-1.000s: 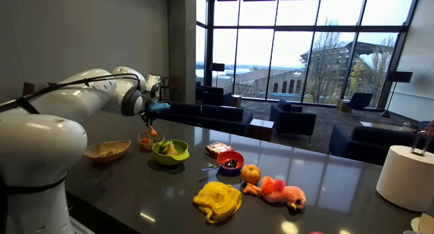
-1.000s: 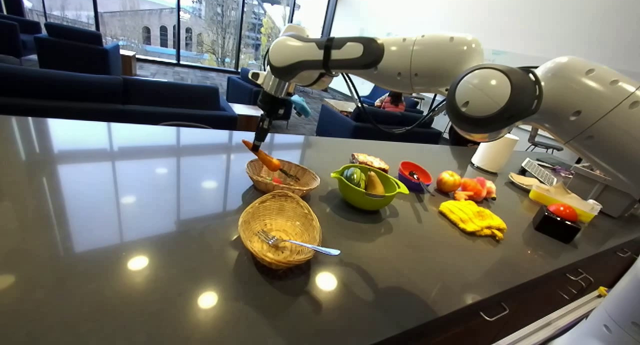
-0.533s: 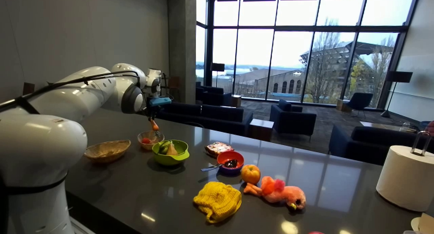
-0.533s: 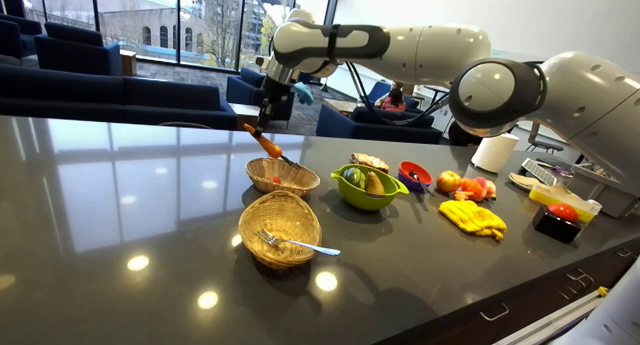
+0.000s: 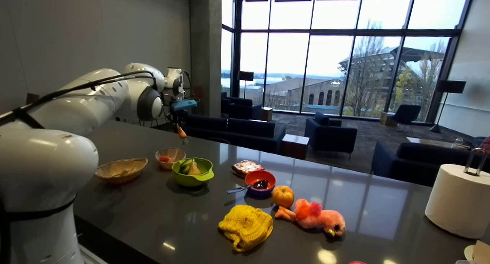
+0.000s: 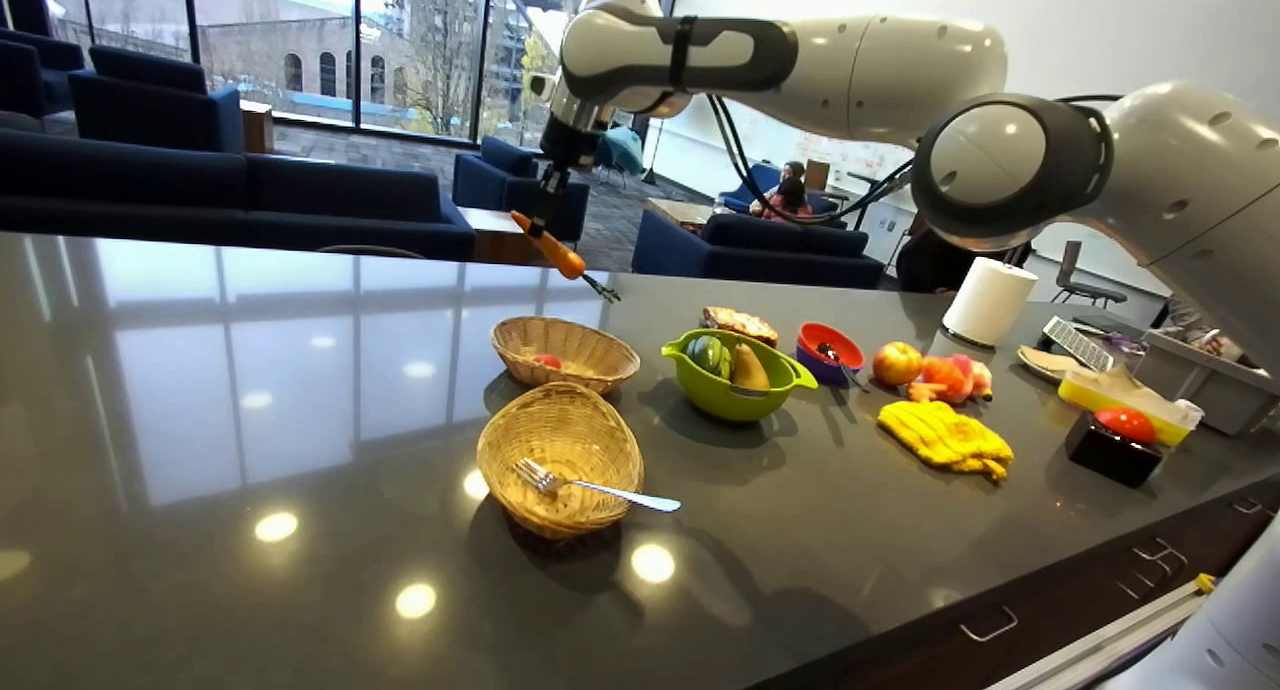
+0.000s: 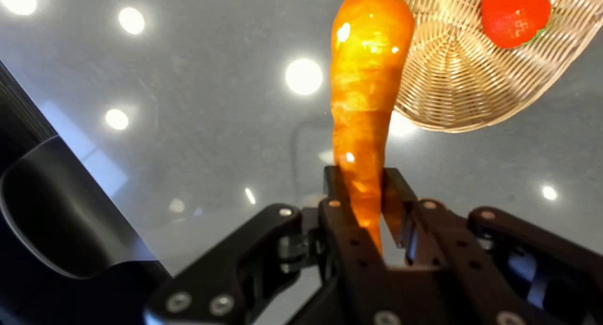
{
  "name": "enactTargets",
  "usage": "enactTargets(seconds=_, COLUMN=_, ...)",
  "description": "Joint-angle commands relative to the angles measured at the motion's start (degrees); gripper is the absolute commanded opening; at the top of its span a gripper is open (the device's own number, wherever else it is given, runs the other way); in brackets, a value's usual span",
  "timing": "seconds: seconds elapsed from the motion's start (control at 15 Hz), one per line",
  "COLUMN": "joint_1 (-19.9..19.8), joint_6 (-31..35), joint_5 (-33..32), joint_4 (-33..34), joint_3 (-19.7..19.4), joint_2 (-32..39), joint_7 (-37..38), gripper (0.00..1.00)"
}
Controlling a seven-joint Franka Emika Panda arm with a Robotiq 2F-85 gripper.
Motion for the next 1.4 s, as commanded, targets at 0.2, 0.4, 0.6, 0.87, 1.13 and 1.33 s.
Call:
enactTargets(seconds=0.2, joint_1=-1.63, joint_6=-0.72, joint_5=-1.25, joint_4=-5.59, joint_3=-3.43, joint_2=-6.07, joint_7=4.88, gripper=0.06)
enactTargets(seconds=0.4, joint_1=-2.55, joint_6=-0.78, joint_5=-1.09, joint_4=-9.46, joint_3=-4.76, joint_2=-8.88, joint_7=7.71, gripper=0.06)
enactTargets(seconds=0.6, joint_1=-3.49, joint_6=0.27, joint_5=-0.95, joint_4=-16.01, joint_3=-6.17, joint_2=-12.81, joint_7=11.54, gripper=0.06)
enactTargets(seconds=0.87, joint_1=-4.61, joint_6=2.7, joint_5=-0.52, joint_4=-26.0, joint_3=-7.6, joint_2=-18.49, joint_7=16.74, gripper=0.06)
enactTargets(seconds=1.13, joint_1=-5.91, joint_6=6.26, joint_5=0.05, joint_4=-35.53, joint_3=-7.92, joint_2=-23.92, joint_7=20.05, gripper=0.06)
enactTargets(seconds=1.33, joint_1=-7.27, joint_6=10.3, joint_5=0.73, joint_4=-43.08, joint_3=-7.56, joint_2=-27.93, joint_7=20.97, gripper=0.06)
